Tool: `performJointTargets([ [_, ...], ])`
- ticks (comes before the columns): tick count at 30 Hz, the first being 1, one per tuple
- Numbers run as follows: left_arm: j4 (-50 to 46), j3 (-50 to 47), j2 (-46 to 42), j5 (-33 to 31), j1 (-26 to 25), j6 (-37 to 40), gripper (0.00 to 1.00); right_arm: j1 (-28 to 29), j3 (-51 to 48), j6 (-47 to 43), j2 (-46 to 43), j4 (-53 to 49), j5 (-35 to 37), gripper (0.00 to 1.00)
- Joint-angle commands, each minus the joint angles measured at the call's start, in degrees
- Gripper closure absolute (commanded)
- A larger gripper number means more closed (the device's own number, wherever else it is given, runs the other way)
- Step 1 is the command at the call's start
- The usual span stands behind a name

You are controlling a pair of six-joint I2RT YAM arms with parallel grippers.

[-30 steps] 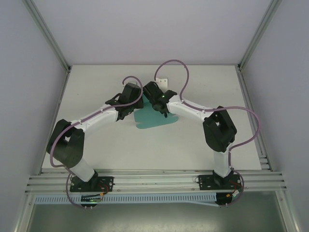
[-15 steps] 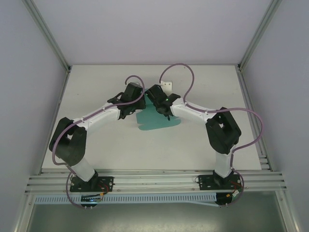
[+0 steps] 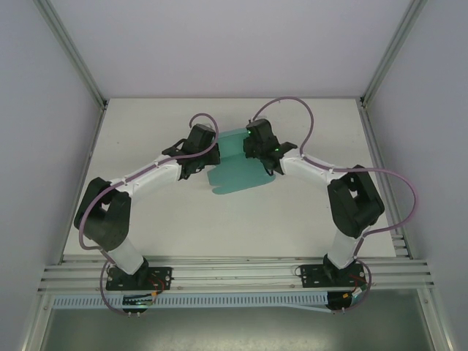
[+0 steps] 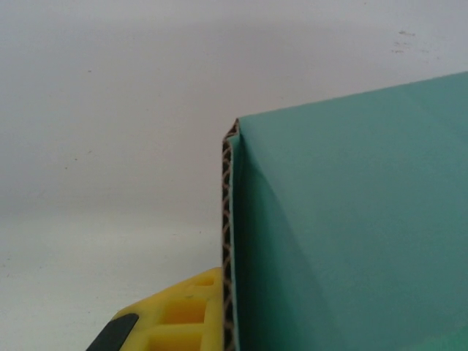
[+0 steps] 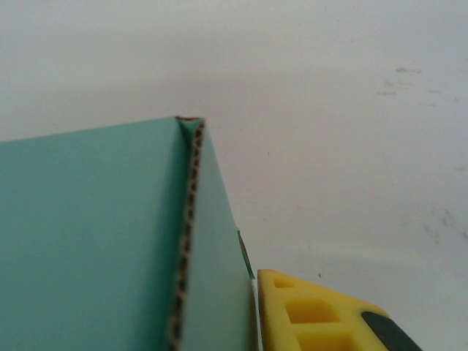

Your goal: Assemble paper box

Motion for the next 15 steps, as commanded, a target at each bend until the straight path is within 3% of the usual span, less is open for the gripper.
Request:
performJointTargets([
  [1,-2.9,0.94,-2.27,-1.28,1.95,-1.39,1.0,-3.34,-0.47,-1.28,-1.7,0.29,2.43,0.81],
  [4,-3.08,0.94,-2.49,-1.31,1.81,-1.54,1.0,-3.34,-0.43,-1.55,-1.7,-0.28,2.65,0.81],
  [8,-3.3,0.93,-2.89,-1.73,1.73,-1.7,1.0,-3.34,0.59,-1.72,-0.71,-3.25,6.63,0.94],
  [10,-3.61,1.02,-2.9,-1.99,1.73,-1.87,1.0,-2.7,1.27,-2.03,0.03,-4.93,12.06,1.0],
  [15,-5.61,2.53,-1.56,-3.48,1.68,-2.64,1.0,-0.23,4.52,-2.33,2.69,-10.57,26.48,1.0],
])
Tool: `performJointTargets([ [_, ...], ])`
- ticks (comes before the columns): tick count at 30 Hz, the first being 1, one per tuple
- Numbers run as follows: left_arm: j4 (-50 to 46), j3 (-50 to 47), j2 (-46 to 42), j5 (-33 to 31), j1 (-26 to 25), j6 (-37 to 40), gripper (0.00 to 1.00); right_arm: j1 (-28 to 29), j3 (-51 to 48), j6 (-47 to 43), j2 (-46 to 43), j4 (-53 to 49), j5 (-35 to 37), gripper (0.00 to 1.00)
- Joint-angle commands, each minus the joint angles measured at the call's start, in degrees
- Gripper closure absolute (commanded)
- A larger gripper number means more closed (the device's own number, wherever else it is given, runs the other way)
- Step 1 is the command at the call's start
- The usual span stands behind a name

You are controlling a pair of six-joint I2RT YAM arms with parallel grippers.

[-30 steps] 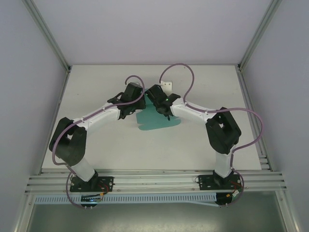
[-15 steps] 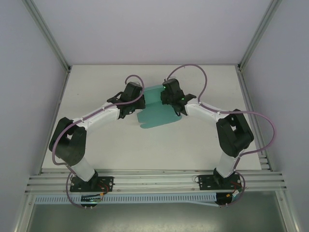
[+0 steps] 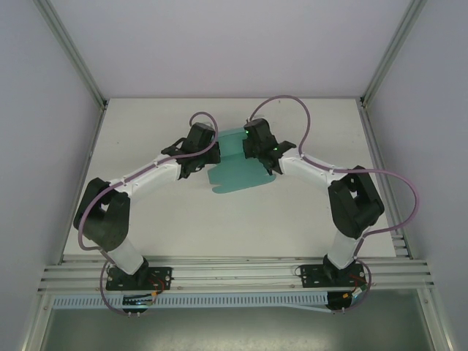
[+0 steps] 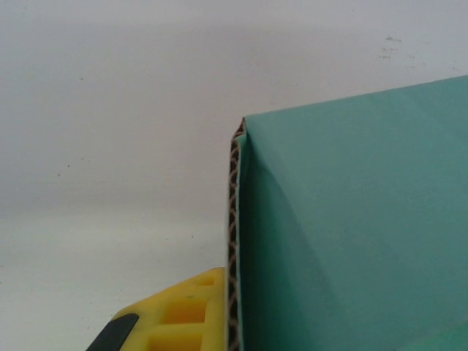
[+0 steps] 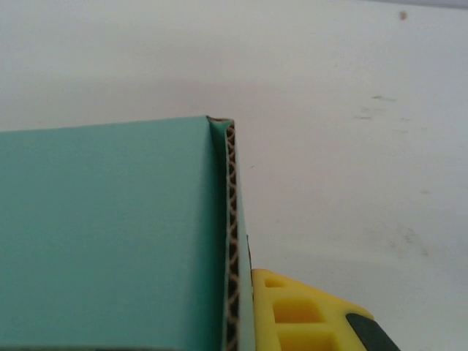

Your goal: Assemble paper box

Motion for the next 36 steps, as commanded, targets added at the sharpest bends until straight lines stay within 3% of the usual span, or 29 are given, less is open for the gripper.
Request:
performJointTargets([
  [1,-6.23,2.27,-0.87,-4.8,1.56,-2.94,1.0,-1.77,3.39,2.54,3.07,-8.69,21.89,1.0],
  [6,-9.68,3.79,0.45,-7.66,1.59,-4.71,1.0,0.02,8.33,1.83,8.15,-17.26,37.22,1.0],
  [12,-11.05,4.68,1.26,-8.21,1.61,-5.15,1.0,0.63,10.38,3.32,11.97,-21.54,44.4,0.98],
  [18,-12.14,6.41,2.33,-6.81,1.49,-5.3,1.0,2.45,7.68,-6.76,13.18,-11.47,45.47,0.98],
  [22,-12.1,6.85,2.34,-6.09,1.49,-4.93,1.0,2.25,5.52,-6.34,10.51,-8.2,36.38,0.95],
  [29,-11.1,7.1,4.32,-4.51,1.53,-4.18,1.0,2.31,-4.31,-8.96,-1.14,5.64,12.17,0.56],
  [31,-10.97,7.05,4.44,-4.47,1.46,-3.92,1.0,2.28,-7.93,-9.69,-5.67,8.95,3.98,0.35],
  [32,-10.83,7.03,4.44,-4.47,1.53,-3.73,1.0,2.3,-9.78,-10.11,-7.91,10.18,0.17,0.15],
  [33,-10.73,7.01,4.63,-4.51,1.5,-3.59,1.0,2.29,-11.71,-9.87,-10.46,11.74,-2.88,0.06],
  [36,-9.65,6.7,4.62,-3.86,1.49,-2.54,1.0,1.97,-16.15,-9.19,-17.32,14.48,-7.91,0.01],
])
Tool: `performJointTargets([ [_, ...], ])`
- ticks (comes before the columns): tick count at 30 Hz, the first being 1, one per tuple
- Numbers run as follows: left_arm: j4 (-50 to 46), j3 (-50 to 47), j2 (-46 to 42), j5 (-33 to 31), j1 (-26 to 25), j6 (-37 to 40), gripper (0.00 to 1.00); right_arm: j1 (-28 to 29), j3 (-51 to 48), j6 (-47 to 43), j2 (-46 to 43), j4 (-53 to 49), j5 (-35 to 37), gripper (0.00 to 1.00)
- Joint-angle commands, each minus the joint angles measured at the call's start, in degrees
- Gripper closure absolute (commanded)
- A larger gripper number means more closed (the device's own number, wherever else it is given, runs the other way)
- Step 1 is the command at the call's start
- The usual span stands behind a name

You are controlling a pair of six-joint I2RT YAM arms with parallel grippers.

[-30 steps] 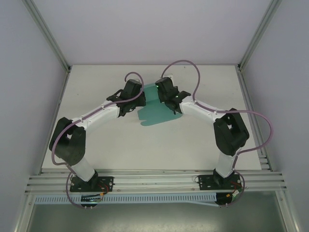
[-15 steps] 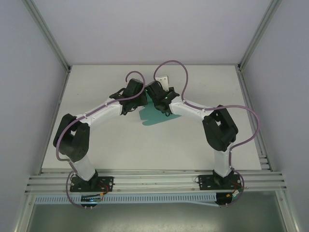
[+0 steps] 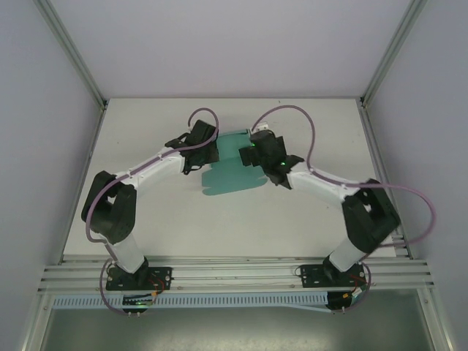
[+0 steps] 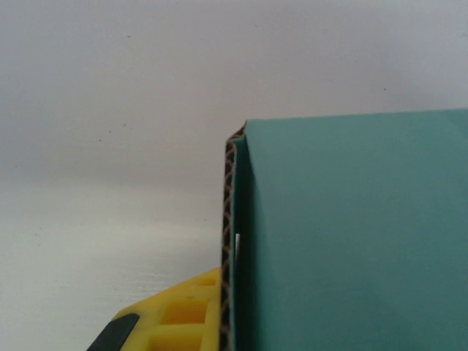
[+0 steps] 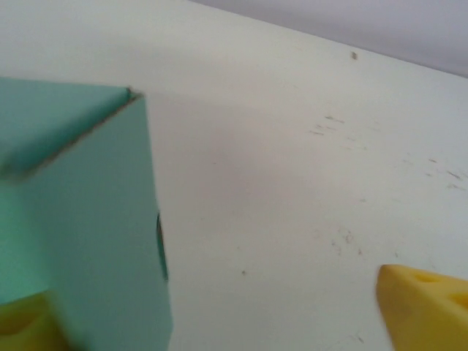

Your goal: Assemble paper box

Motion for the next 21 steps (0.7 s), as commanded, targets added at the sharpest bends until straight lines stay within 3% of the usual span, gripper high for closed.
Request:
performJointTargets([
  [1,-0.04,0.98,-0.18,-0.89,0.61,1.52,1.0,-0.42,-3.66,-0.29,-7.78,5.9,-10.17,0.01],
  [11,1.18,0.91,-0.44,0.53,0.52,3.76,1.0,-6.86,-12.43,5.45,-22.88,7.43,-12.28,0.01],
  [13,1.56,0.96,-0.48,1.35,0.56,4.08,1.0,-8.46,-12.47,5.74,-23.2,5.44,-16.02,0.09],
  [15,1.4,1.14,-0.5,1.11,0.62,4.08,1.0,-11.95,-11.96,8.23,-22.41,3.68,-21.96,0.24],
  [18,1.56,1.02,-0.32,1.25,0.57,4.41,1.0,-15.5,-10.79,7.99,-18.54,2.45,-33.67,0.26],
  [21,2.38,0.62,-0.52,2.26,0.57,4.74,1.0,-16.38,-8.09,4.96,-12.91,1.28,-36.06,0.24],
])
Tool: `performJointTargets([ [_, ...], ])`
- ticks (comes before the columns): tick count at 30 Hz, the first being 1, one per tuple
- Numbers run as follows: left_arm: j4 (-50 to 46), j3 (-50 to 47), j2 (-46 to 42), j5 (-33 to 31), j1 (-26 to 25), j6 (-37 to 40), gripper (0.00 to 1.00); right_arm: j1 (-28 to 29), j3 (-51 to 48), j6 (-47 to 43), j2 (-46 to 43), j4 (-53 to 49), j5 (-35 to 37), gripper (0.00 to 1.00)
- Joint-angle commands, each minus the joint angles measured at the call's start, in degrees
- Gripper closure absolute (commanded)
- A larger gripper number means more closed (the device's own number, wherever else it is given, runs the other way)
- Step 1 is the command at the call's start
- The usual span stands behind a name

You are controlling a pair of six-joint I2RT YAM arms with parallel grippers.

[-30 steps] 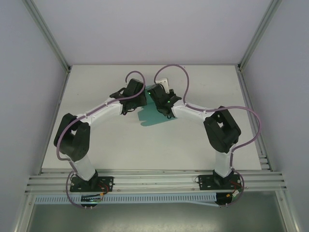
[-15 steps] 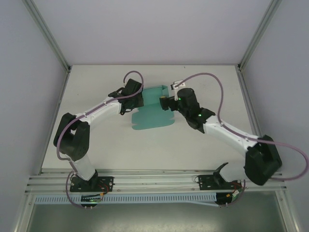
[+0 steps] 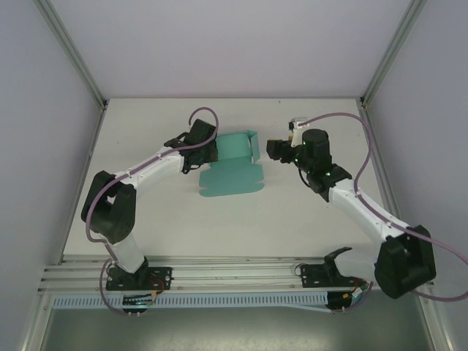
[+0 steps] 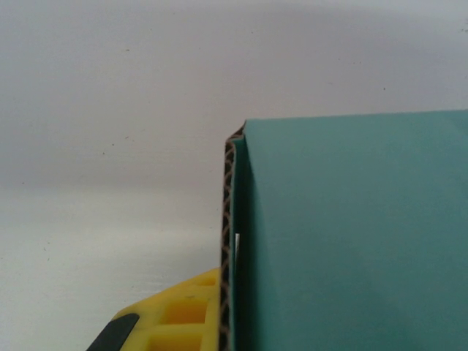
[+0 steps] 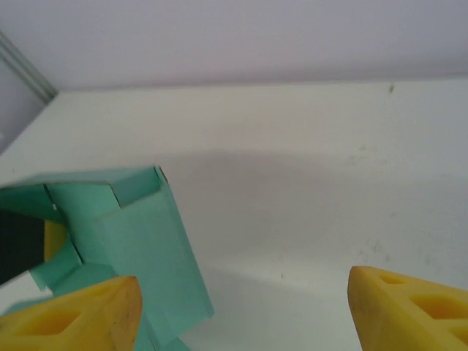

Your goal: Assemble paper box

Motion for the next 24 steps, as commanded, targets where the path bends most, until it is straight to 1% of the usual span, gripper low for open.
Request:
performJointTargets([
  [1,1.48,0.63,-0.54,1.52,0.25,1.38,1.0,-0.68,3.57,-2.73,6.26,-2.39,-9.28,0.24],
  [6,1.62,0.69,-0.57,1.57,0.25,2.02,1.0,-1.4,9.97,-7.83,15.05,-3.72,-17.17,0.23],
  [8,1.81,0.76,-0.42,1.79,0.24,2.12,1.0,-1.31,12.19,-8.19,17.37,-4.38,-19.73,0.23],
  [12,1.84,1.06,0.11,2.19,0.24,2.28,1.0,-1.15,14.19,-7.92,19.78,-4.39,-22.67,0.25],
  [19,1.67,1.32,0.26,2.03,0.24,2.21,1.0,0.98,16.87,-8.05,23.01,-6.48,-22.24,0.32],
  [24,1.31,1.41,-0.01,1.86,0.24,2.02,1.0,3.5,18.99,-8.24,25.35,-8.76,-17.52,0.32],
])
